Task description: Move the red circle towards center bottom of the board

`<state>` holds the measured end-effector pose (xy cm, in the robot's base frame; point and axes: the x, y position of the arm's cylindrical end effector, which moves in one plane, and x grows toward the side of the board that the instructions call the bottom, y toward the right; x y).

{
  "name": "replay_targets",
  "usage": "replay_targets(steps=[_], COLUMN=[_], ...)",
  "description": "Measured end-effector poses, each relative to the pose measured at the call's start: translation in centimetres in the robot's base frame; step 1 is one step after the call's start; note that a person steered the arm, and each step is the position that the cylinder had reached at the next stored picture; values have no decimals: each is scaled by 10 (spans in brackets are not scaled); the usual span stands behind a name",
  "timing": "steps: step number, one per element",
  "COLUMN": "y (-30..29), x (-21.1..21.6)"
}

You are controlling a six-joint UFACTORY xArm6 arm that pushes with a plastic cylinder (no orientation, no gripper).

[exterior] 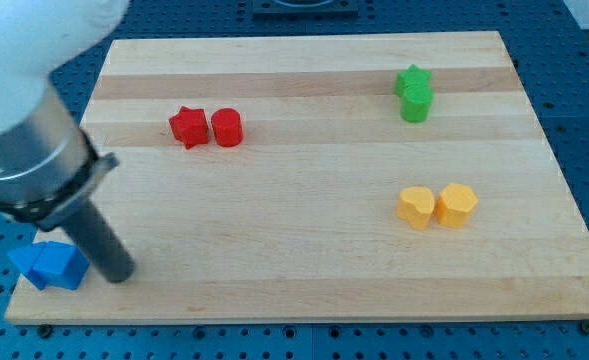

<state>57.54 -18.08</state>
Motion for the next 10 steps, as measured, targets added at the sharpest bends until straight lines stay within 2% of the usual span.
replay_targets(steps=[1, 3, 4, 6, 7, 9, 10], y=[32, 33, 33, 81, 120, 114, 90], x=[-14, -18, -46, -110, -128, -250, -263])
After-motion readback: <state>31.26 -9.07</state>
